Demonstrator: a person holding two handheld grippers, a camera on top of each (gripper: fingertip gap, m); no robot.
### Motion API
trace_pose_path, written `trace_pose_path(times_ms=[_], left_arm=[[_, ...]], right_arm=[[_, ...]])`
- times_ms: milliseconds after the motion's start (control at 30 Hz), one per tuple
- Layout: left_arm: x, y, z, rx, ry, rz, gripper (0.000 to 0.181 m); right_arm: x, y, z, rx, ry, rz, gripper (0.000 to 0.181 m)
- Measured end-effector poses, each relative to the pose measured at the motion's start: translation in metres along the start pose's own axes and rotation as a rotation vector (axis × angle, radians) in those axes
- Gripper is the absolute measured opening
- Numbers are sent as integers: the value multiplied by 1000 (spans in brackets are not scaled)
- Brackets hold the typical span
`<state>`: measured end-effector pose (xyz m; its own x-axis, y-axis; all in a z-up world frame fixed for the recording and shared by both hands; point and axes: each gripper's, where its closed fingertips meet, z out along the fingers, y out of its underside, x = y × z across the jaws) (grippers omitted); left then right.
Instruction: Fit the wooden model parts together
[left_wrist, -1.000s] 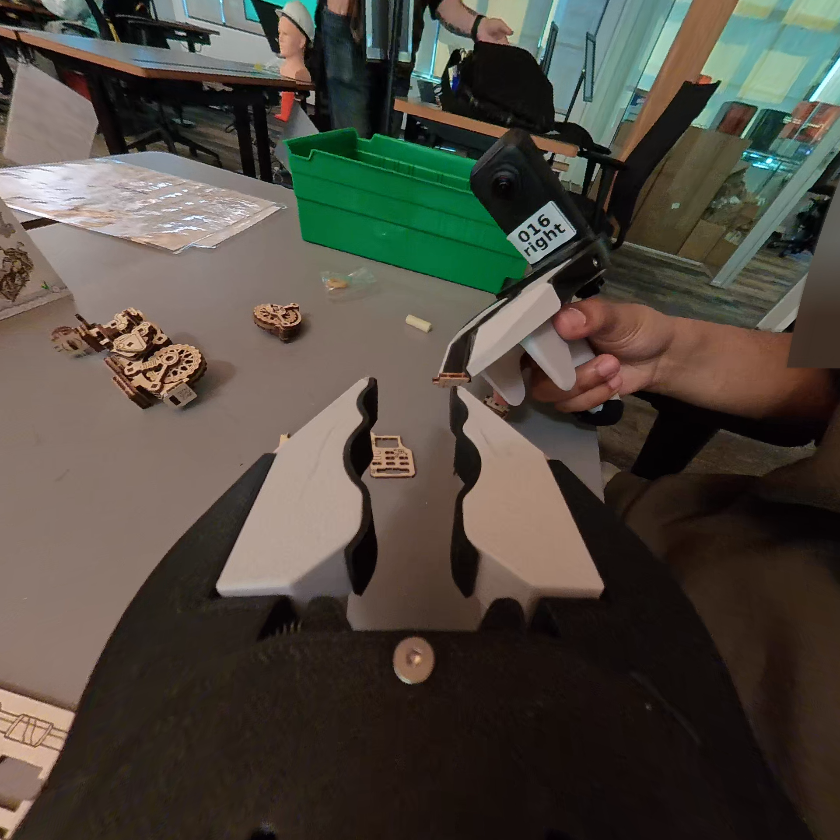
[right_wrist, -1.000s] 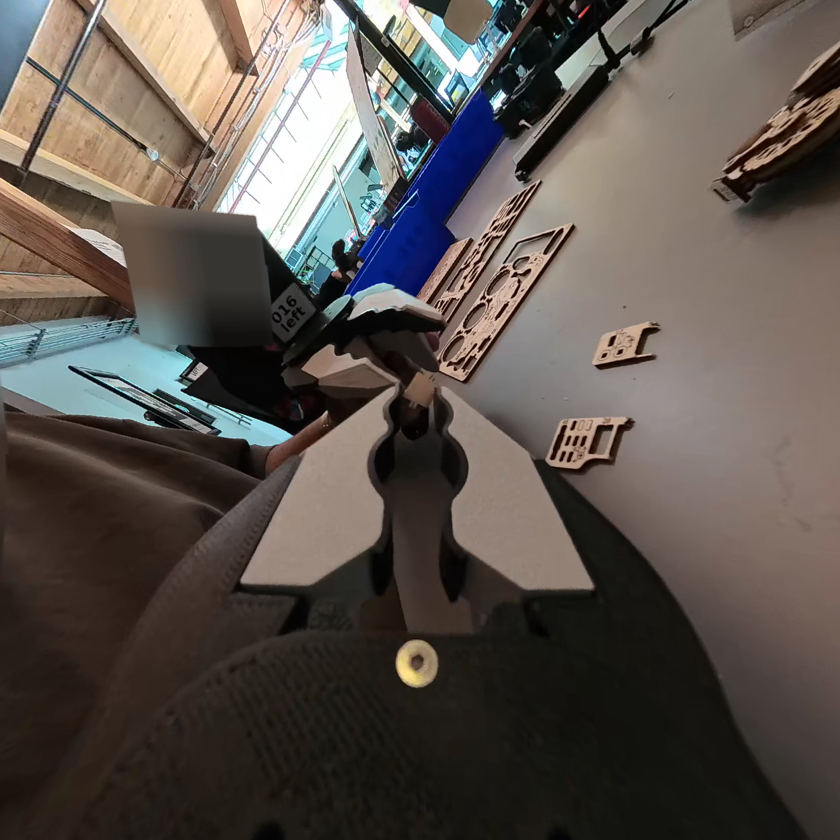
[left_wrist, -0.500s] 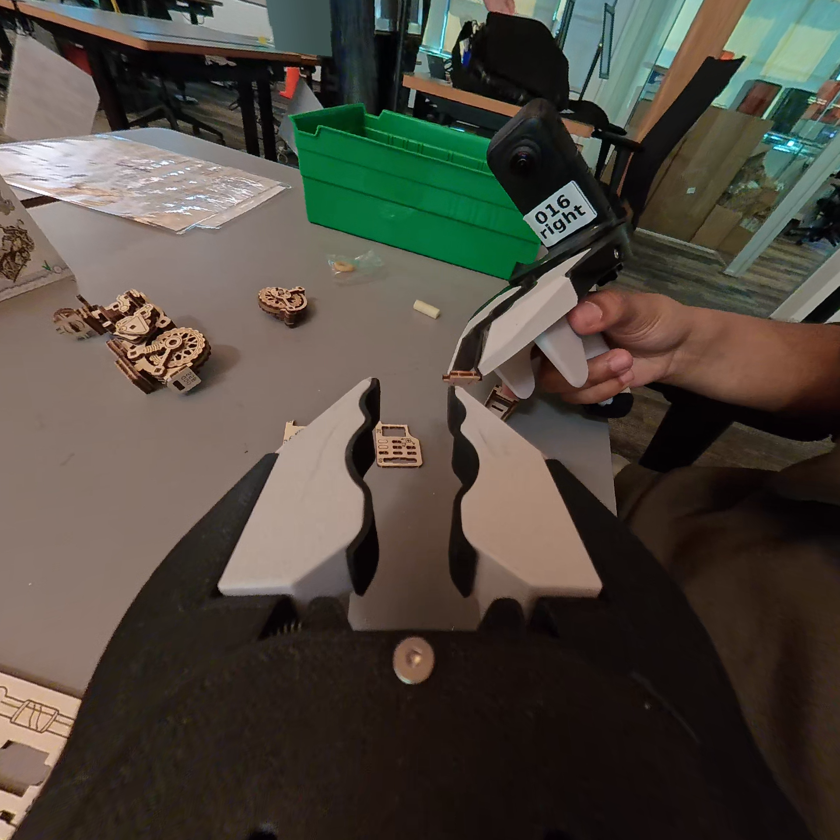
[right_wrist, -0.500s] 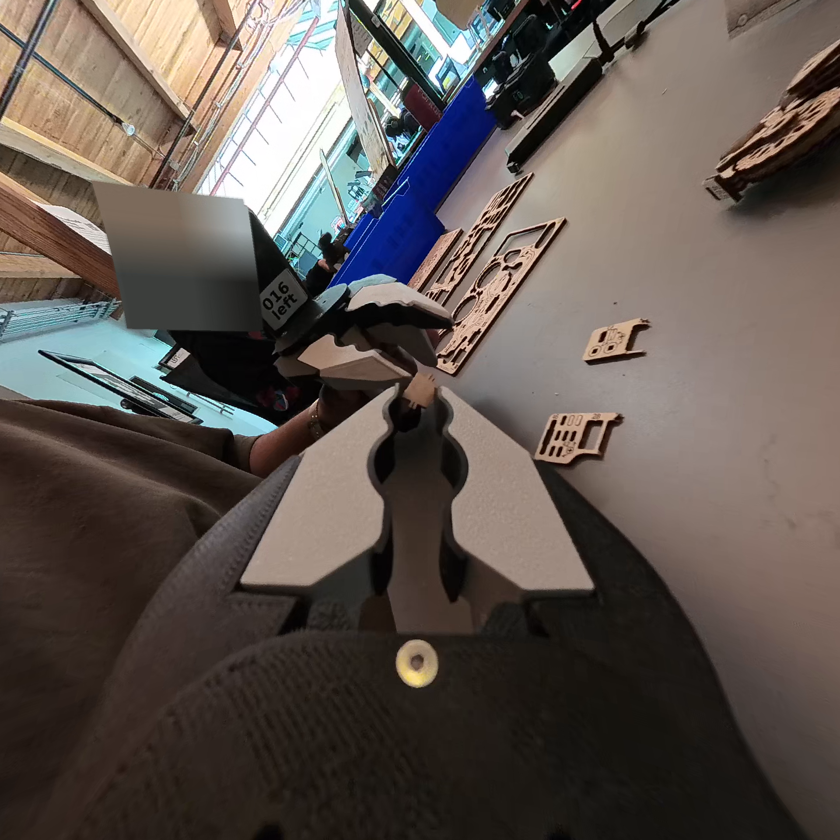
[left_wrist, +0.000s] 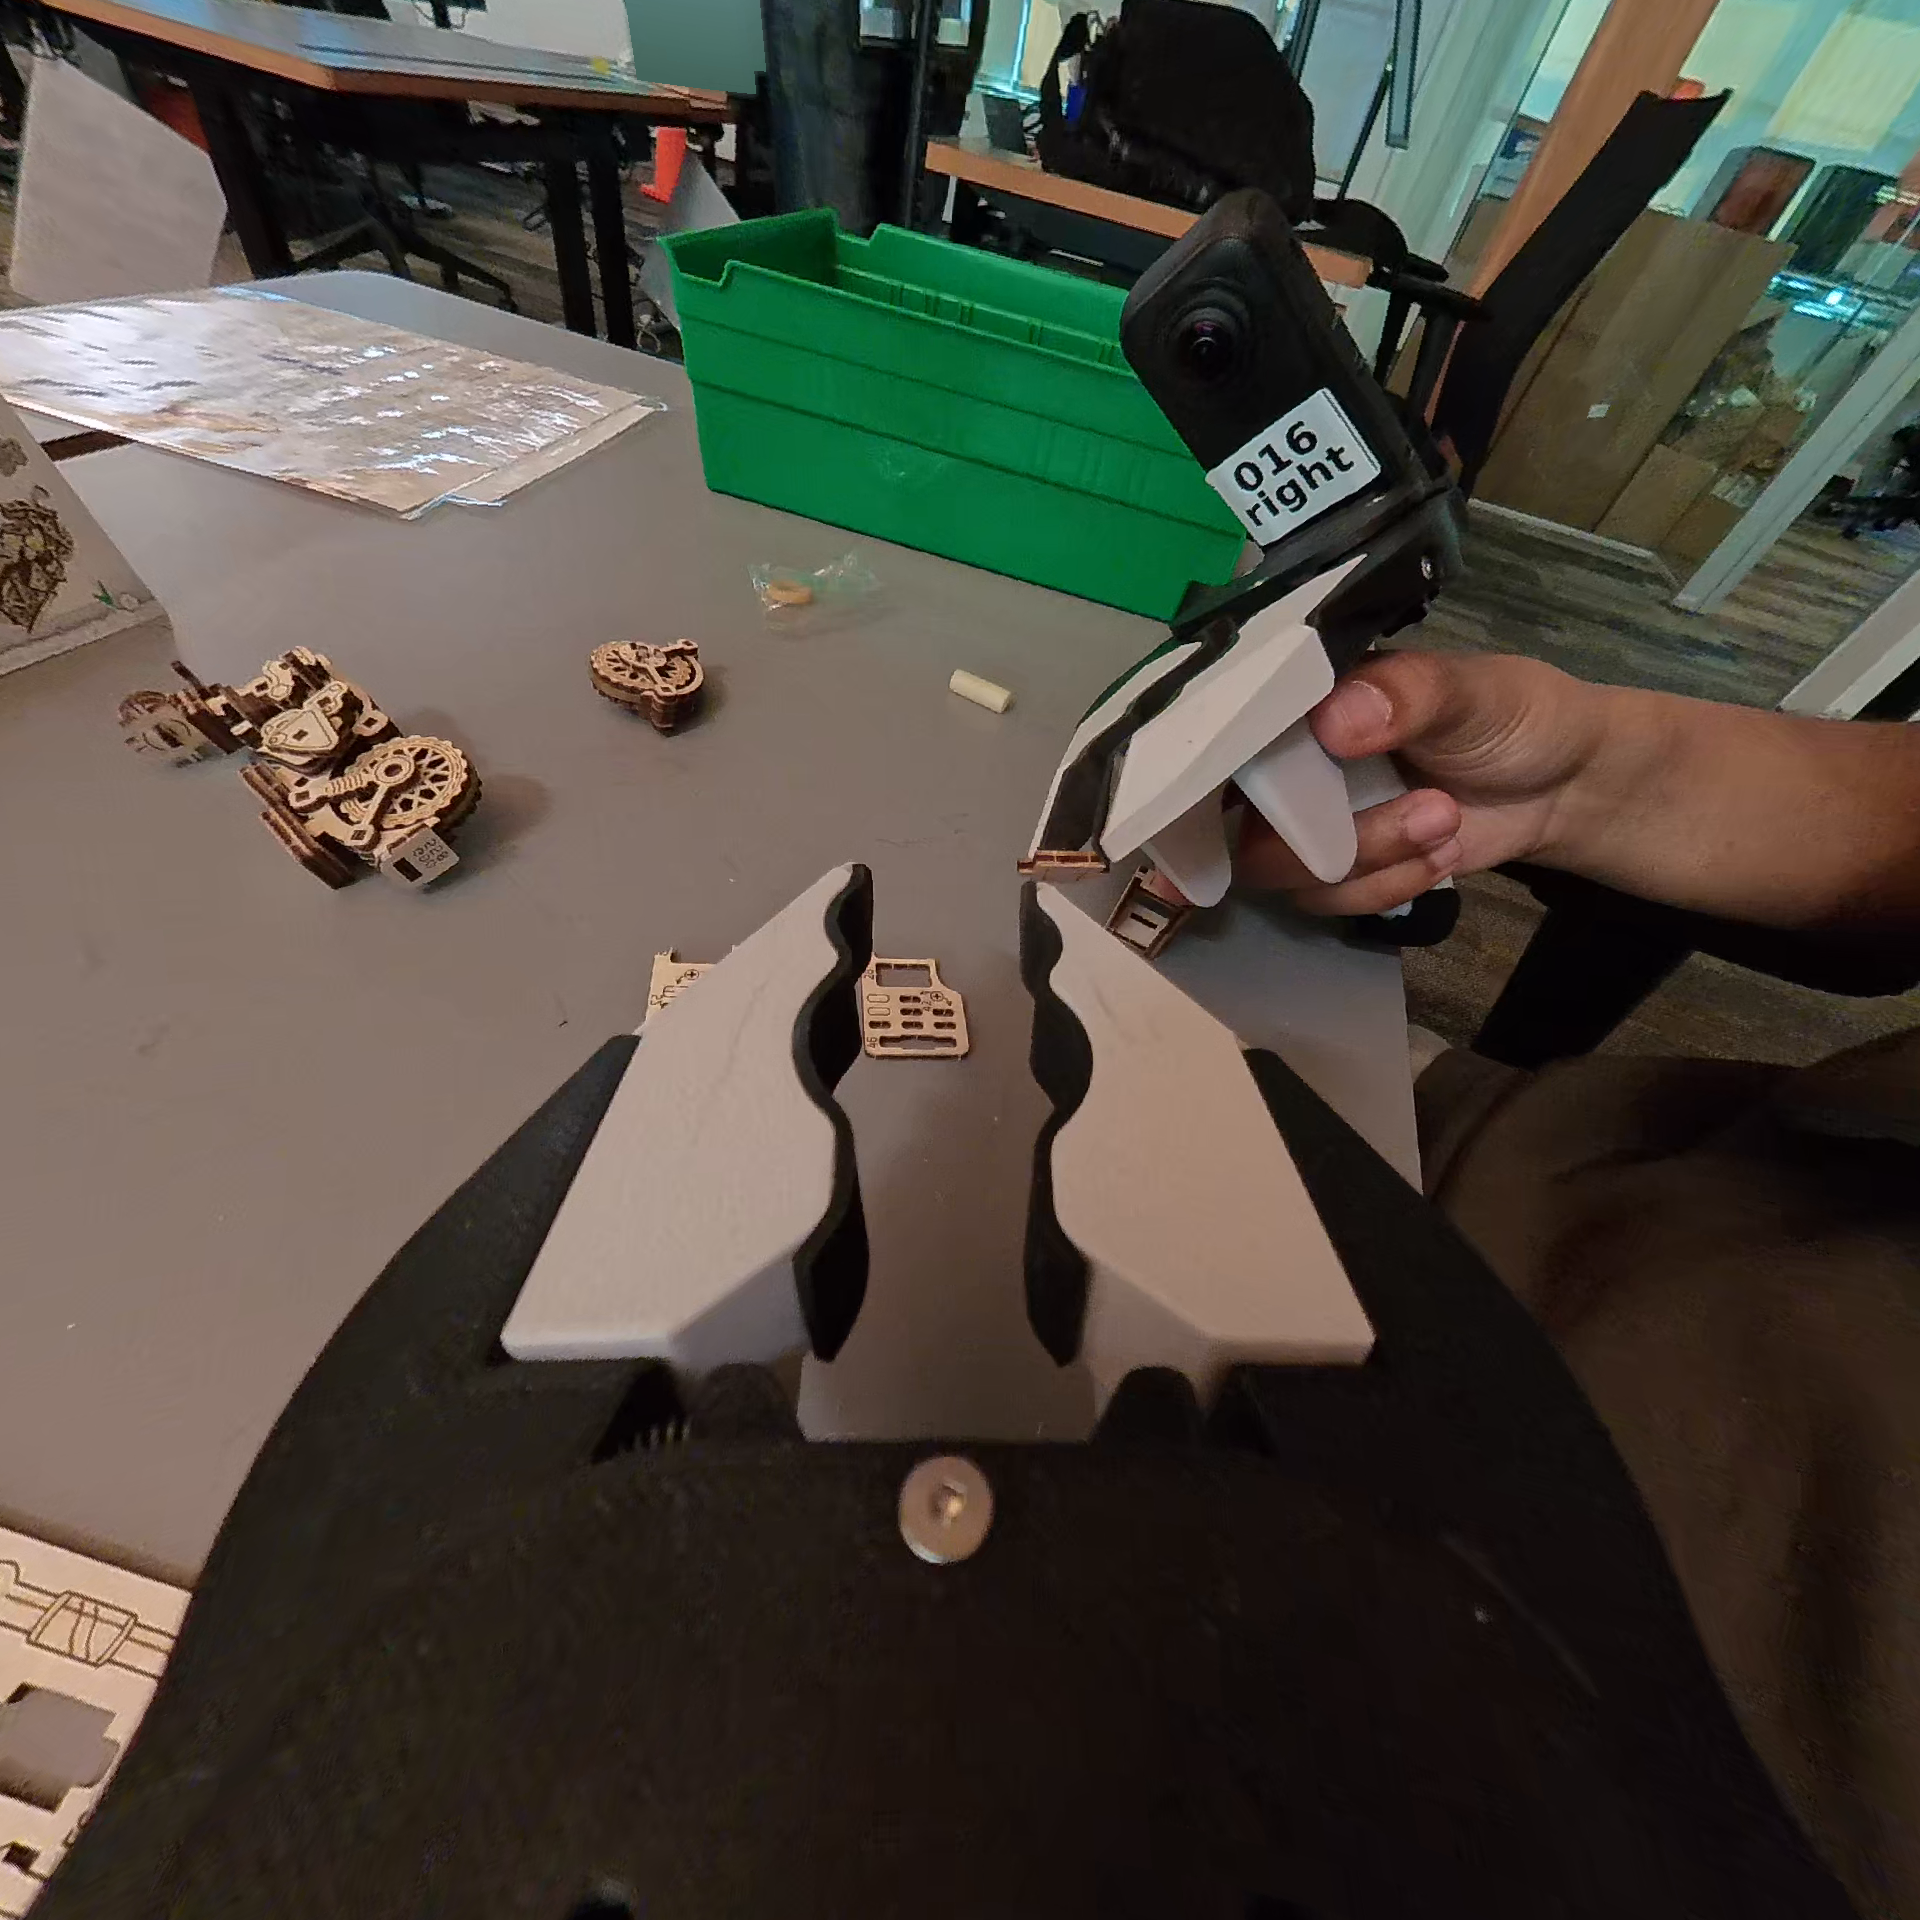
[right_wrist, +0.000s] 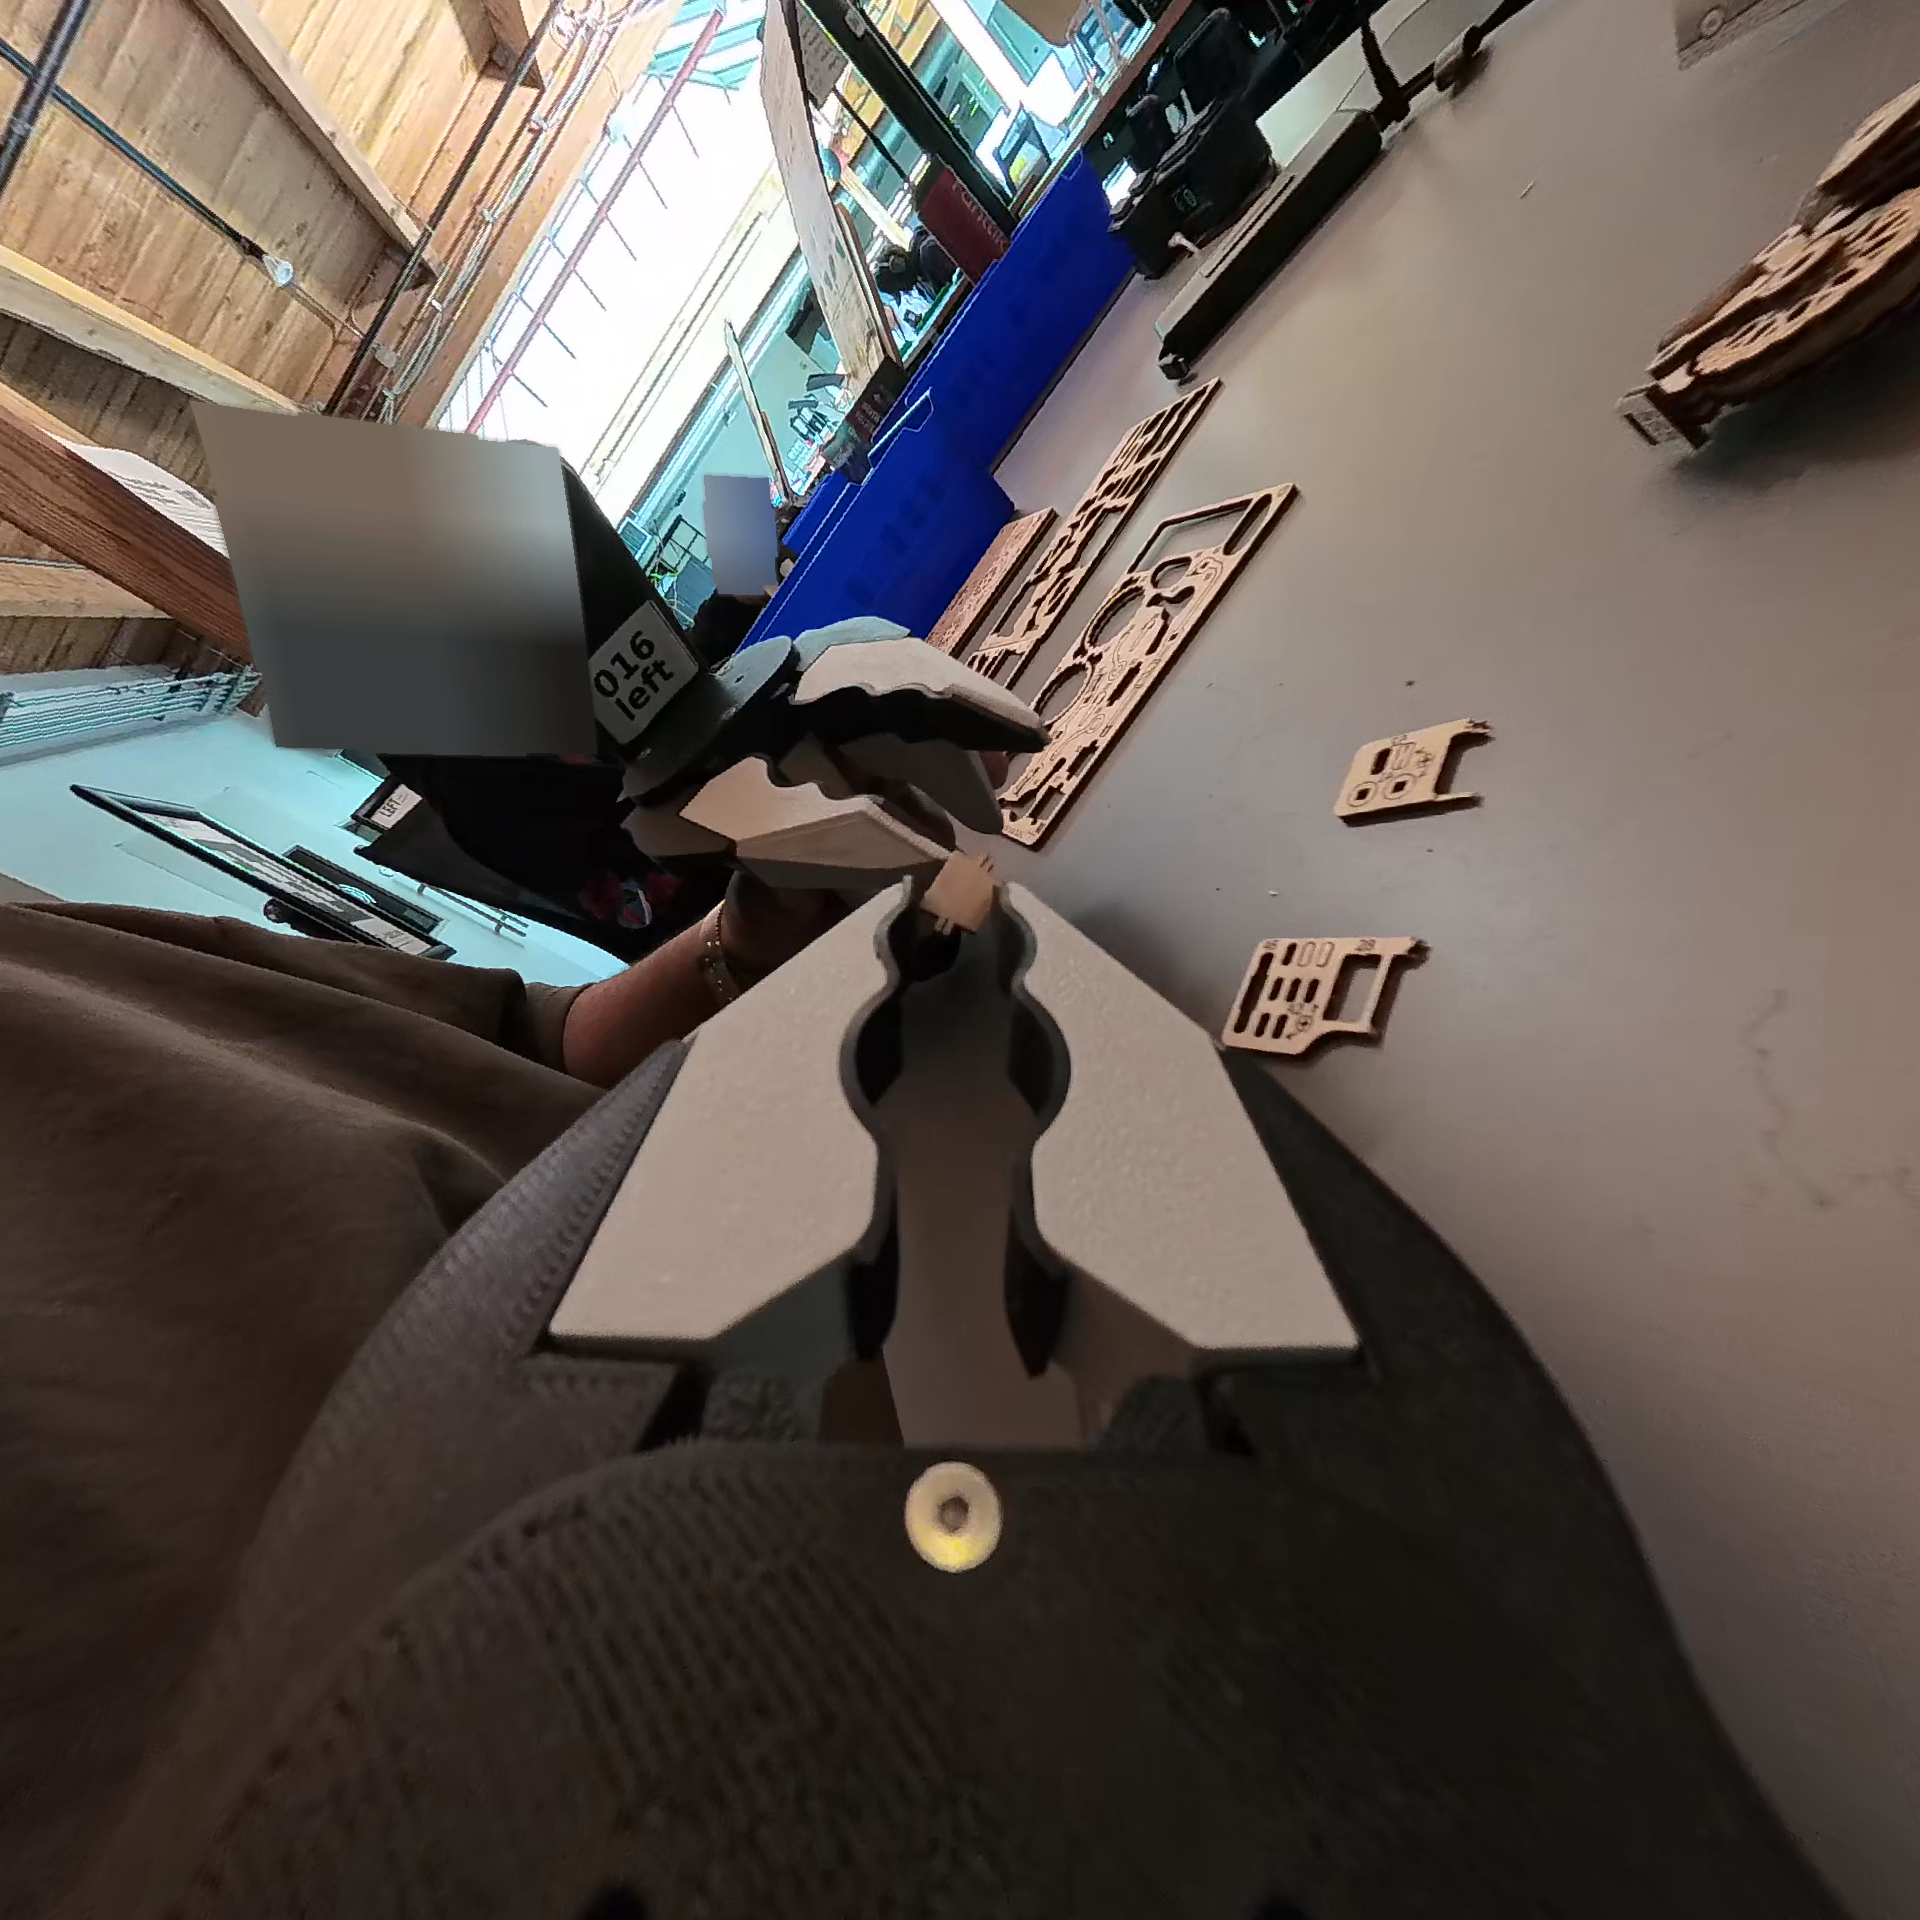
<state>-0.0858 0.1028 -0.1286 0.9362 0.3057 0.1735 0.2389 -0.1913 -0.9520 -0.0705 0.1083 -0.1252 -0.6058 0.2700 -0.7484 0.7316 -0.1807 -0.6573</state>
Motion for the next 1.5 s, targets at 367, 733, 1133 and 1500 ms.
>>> trace_pose_path(times_ms=[367,733,1133,1500], left_arm=[[-1,1,1,-8,-4,-2,25],[-2,2,1,-11,-9,-7,25],[0,2,1,-12,0,0,25],[8,1,2,-4,32,23,27]], right_arm=[[1,0,0,-1,0,1,12],[0,-1,0,2,-1,1,12],[-7,-14,-7,69,-24,-19,12],[-35,-38,-20,213,-297,200,11]])
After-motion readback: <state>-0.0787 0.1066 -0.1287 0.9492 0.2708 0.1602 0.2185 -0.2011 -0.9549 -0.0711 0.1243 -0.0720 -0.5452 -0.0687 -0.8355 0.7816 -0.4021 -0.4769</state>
